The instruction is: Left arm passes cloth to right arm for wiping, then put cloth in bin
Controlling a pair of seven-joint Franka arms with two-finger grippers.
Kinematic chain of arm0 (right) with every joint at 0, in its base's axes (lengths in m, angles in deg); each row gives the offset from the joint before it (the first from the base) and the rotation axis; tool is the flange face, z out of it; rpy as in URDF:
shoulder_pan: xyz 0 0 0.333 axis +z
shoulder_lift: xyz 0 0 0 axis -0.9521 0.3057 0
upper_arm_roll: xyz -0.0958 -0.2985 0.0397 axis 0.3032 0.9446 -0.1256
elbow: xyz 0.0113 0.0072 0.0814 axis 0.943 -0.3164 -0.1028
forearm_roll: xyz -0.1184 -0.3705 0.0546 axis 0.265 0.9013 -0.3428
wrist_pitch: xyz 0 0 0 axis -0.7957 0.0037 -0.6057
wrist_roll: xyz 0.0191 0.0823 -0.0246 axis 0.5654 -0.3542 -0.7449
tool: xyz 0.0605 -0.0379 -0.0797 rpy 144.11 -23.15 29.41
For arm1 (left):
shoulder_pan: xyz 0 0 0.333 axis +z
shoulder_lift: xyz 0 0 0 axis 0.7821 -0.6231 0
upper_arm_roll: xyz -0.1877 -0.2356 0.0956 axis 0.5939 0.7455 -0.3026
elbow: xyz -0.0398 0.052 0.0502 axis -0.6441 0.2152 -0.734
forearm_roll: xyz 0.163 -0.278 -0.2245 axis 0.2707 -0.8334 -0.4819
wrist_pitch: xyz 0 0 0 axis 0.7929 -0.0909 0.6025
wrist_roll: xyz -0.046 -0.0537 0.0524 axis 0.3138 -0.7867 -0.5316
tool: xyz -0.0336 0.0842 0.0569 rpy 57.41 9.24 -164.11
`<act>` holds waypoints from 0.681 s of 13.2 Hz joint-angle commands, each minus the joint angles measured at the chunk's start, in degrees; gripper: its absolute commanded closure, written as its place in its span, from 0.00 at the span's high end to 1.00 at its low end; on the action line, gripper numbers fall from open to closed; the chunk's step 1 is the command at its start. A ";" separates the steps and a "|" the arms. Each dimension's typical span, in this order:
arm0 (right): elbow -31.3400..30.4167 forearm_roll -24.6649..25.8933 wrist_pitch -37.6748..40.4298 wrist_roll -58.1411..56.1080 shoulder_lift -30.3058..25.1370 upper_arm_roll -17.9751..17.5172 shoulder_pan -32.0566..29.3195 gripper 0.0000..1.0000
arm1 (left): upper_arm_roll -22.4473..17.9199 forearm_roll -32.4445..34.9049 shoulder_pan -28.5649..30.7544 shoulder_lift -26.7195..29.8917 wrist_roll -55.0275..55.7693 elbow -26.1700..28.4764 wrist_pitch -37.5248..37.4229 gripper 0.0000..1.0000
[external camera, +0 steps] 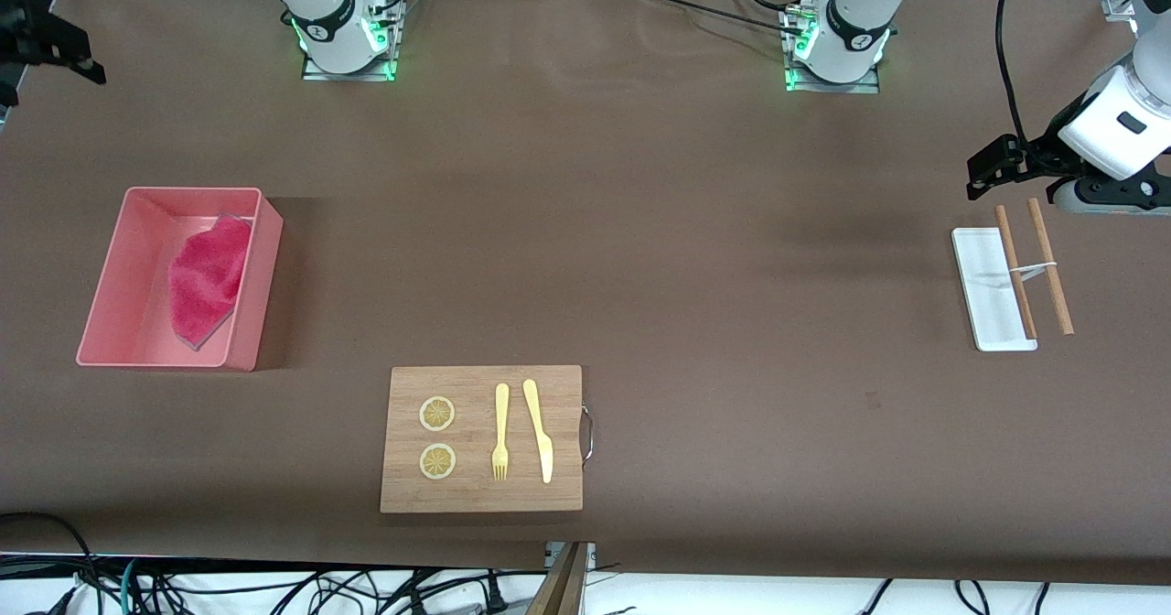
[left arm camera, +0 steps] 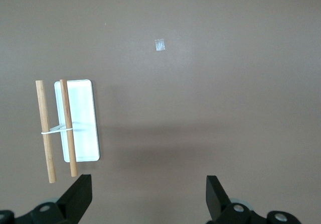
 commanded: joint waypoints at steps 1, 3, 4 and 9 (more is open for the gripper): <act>-11.43 0.18 -6.82 2.45 -3.98 -1.53 -0.64 1.00 | 0.22 -1.09 0.33 0.93 -0.05 0.56 -0.07 1.00; -15.58 0.18 -11.04 5.09 -3.91 -2.50 -0.82 1.00 | 0.22 -1.09 0.33 0.92 -0.05 0.56 -0.07 1.00; -17.77 0.18 -13.76 6.58 -3.73 -3.64 -0.82 1.00 | 0.22 -1.09 0.33 0.84 -0.05 0.56 -0.07 1.00; -17.54 0.18 -17.74 9.76 -1.36 -7.60 -2.93 1.00 | 0.22 -1.09 0.42 0.92 -0.05 0.56 -0.07 1.00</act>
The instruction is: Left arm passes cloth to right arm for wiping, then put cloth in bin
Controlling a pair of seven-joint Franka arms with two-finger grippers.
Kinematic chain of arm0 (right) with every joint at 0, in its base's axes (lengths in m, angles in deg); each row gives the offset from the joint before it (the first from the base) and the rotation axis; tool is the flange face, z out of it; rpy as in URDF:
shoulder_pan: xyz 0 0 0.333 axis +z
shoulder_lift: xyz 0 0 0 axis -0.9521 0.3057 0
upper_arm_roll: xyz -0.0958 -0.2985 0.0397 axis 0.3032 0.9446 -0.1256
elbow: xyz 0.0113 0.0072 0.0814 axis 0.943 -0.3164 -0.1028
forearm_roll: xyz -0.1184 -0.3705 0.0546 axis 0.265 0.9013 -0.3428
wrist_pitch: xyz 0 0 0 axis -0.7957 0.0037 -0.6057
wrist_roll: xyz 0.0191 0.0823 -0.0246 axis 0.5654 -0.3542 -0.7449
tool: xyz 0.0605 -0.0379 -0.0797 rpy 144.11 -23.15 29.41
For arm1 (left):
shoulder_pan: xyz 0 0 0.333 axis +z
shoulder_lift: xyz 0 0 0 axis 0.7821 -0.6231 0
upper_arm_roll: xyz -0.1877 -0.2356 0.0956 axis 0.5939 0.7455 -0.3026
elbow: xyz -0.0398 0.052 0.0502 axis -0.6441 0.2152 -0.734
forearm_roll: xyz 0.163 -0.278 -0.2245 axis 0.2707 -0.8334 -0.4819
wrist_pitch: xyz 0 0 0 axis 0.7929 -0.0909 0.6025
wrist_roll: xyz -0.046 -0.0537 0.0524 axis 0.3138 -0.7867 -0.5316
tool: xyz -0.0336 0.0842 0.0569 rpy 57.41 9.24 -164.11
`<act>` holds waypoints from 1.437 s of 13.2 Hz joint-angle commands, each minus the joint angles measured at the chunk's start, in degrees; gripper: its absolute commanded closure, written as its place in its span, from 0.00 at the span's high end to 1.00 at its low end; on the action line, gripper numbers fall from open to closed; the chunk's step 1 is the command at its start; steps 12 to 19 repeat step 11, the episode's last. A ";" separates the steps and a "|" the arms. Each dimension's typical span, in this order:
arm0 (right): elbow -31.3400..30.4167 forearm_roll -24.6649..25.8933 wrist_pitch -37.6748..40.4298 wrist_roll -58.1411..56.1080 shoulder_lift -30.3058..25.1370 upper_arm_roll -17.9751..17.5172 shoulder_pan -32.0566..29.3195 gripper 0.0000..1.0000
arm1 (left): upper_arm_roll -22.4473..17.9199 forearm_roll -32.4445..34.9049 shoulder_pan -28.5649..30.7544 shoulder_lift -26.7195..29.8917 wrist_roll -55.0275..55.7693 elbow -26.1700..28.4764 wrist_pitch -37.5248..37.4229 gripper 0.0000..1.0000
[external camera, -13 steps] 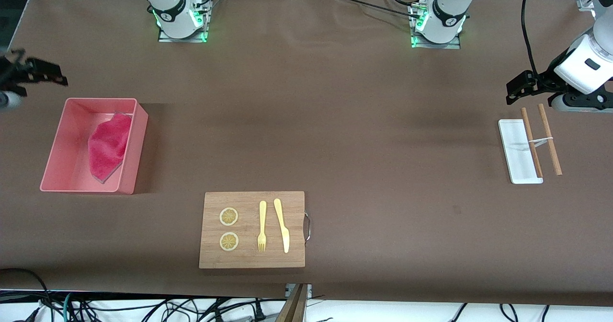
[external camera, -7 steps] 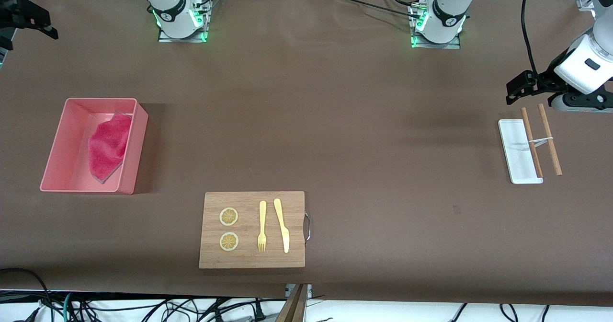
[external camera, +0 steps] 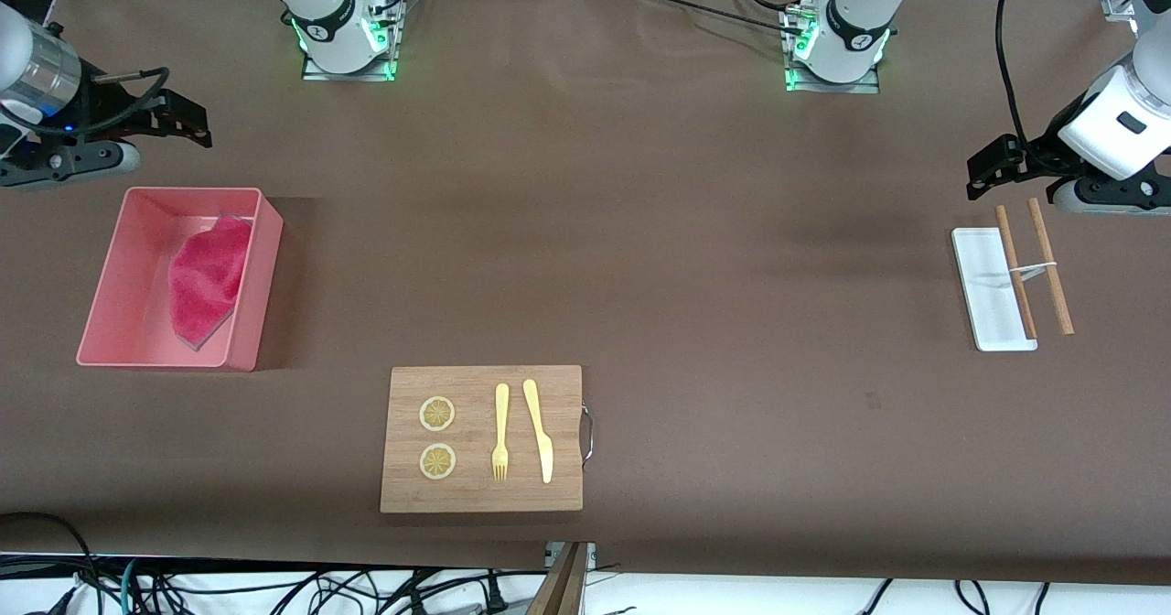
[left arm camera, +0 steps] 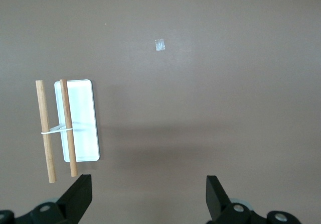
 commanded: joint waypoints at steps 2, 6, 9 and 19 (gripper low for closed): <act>3.07 -0.04 1.08 -2.58 1.32 -0.79 -1.96 1.00 | 0.22 -1.09 0.33 0.93 -0.05 0.56 -0.07 1.00; 4.66 0.04 2.50 -1.63 2.11 -1.14 -1.43 1.00 | 0.22 -1.09 0.33 0.93 -0.05 0.56 -0.07 1.00; 5.54 0.66 2.24 -0.13 2.20 -1.58 -1.43 1.00 | 0.22 -1.09 0.33 0.93 -0.05 0.56 -0.16 1.00; 6.50 0.84 2.24 -0.31 2.20 -1.49 -1.43 1.00 | 0.22 -1.09 0.33 0.93 -0.05 0.56 -0.16 1.00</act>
